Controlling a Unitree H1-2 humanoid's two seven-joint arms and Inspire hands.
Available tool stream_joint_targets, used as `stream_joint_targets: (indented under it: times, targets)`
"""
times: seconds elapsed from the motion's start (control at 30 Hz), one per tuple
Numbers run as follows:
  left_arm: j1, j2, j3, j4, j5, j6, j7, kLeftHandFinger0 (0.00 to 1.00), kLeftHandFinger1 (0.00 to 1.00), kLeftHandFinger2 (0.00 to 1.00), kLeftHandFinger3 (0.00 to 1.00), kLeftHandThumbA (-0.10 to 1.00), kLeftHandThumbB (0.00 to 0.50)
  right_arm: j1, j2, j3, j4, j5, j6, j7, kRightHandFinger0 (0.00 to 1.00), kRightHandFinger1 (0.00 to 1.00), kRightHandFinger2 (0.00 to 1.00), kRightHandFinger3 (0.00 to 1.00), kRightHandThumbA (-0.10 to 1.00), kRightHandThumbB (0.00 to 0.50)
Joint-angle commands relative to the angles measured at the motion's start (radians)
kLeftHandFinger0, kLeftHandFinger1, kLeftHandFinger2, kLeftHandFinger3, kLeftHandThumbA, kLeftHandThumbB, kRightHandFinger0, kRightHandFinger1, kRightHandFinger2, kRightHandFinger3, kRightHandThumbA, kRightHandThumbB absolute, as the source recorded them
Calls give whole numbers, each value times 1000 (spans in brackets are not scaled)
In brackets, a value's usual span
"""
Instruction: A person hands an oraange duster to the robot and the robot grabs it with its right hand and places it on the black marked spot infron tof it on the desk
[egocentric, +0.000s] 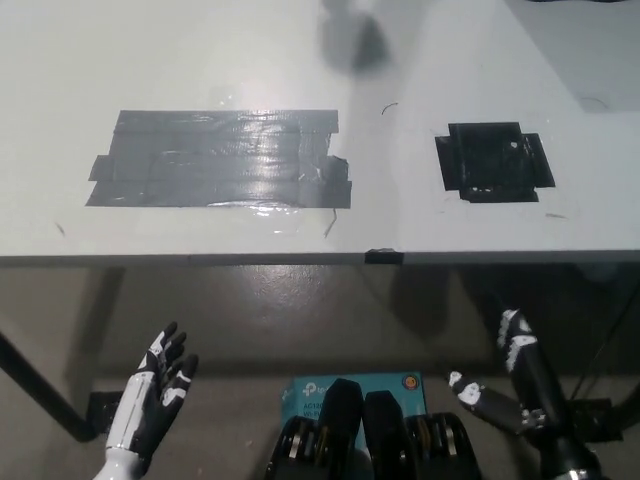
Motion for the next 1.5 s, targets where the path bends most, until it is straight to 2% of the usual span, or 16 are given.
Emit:
stream_joint_targets:
  times: [0.0, 0.17, 0.23, 0.27, 0.3, 0.37, 0.4, 0.5, 0.6, 0.67, 0.73, 0.8, 0.87, 0.97, 1.3, 1.47]
  targets:
    - [-9, 3, -28, 1, 4, -71, -25, 1000, 1000, 1000, 1000, 872, 202, -41, 1, -62, -209, 39, 109, -33, 1000, 1000, 1000, 1000, 827, 149]
    - [-21, -7, -58, 30, 13, -92, -26, 1000, 1000, 1000, 1000, 887, 209, -113, -34, -127, -324, 82, 247, -20, 1000, 1000, 1000, 1000, 863, 167]
    - [-19, -7, -63, 34, 8, -93, -25, 1000, 1000, 1000, 1000, 869, 202, -188, -56, -136, -345, 55, 350, -12, 1000, 1000, 1000, 1000, 868, 165]
    - [-5, -4, -63, 28, 9, -90, -23, 1000, 1000, 1000, 1000, 865, 209, -217, -69, -123, -354, 6, 405, -4, 1000, 1000, 1000, 1000, 908, 189]
    - [2, -3, -63, 24, 10, -88, -22, 1000, 1000, 1000, 1000, 865, 210, -235, -79, -112, -359, -35, 430, 0, 1000, 1000, 1000, 1000, 937, 185]
    - [11, -1, -63, 15, 9, -80, -24, 1000, 1000, 1000, 1000, 866, 211, -286, -108, -83, -357, -133, 461, 7, 1000, 1000, 1000, 1000, 919, 196]
    - [14, 0, -62, 9, 8, -73, -25, 1000, 1000, 1000, 1000, 869, 216, -328, -124, -67, -350, -201, 476, 3, 1000, 1000, 1000, 1000, 925, 243]
    - [5, 0, -62, 10, 25, -75, -15, 1000, 1000, 1000, 1000, 879, 215, -454, -148, -50, -354, -260, 577, 7, 1000, 1000, 1000, 1000, 1000, 280]
    - [6, 3, -57, 9, 17, -77, -17, 1000, 1000, 1000, 1000, 871, 212, -547, -128, -84, -337, -334, 590, 88, 1000, 1000, 1000, 1000, 1000, 290]
    - [7, 3, -57, 7, 15, -74, -18, 1000, 1000, 1000, 1000, 867, 215, -607, -117, -111, -315, -372, 590, 135, 1000, 1000, 1000, 1000, 1000, 327]
    - [7, 3, -57, 7, 11, -73, -21, 1000, 1000, 1000, 1000, 863, 216, -652, -113, -123, -290, -425, 590, 181, 1000, 1000, 1000, 1000, 1000, 336]
    - [6, 11, -50, 1, 8, -71, -22, 1000, 1000, 1000, 1000, 854, 222, -725, -112, -100, -220, -503, 590, 204, 1000, 1000, 1000, 1000, 1000, 340]
    - [5, 11, -48, 0, 8, -72, -20, 1000, 1000, 1000, 1000, 850, 222, -781, -115, -80, -152, -598, 590, 233, 1000, 1000, 1000, 1000, 1000, 371]
    - [7, 11, -45, -4, 7, -74, -17, 1000, 1000, 1000, 1000, 845, 215, -854, -110, -67, -18, -698, 590, 243, 1000, 1000, 1000, 1000, 1000, 356]
    - [36, 9, -32, -4, -40, -61, -36, 1000, 1000, 1000, 1000, 826, 197, -961, -71, -77, 347, -726, 590, 267, 1000, 1000, 1000, 1000, 1000, 382]
    - [34, 14, -31, -30, -17, -47, -29, 1000, 1000, 1000, 1000, 827, 220, -1044, -78, -85, 534, -721, 590, 256, 1000, 1000, 1000, 1000, 1000, 379]
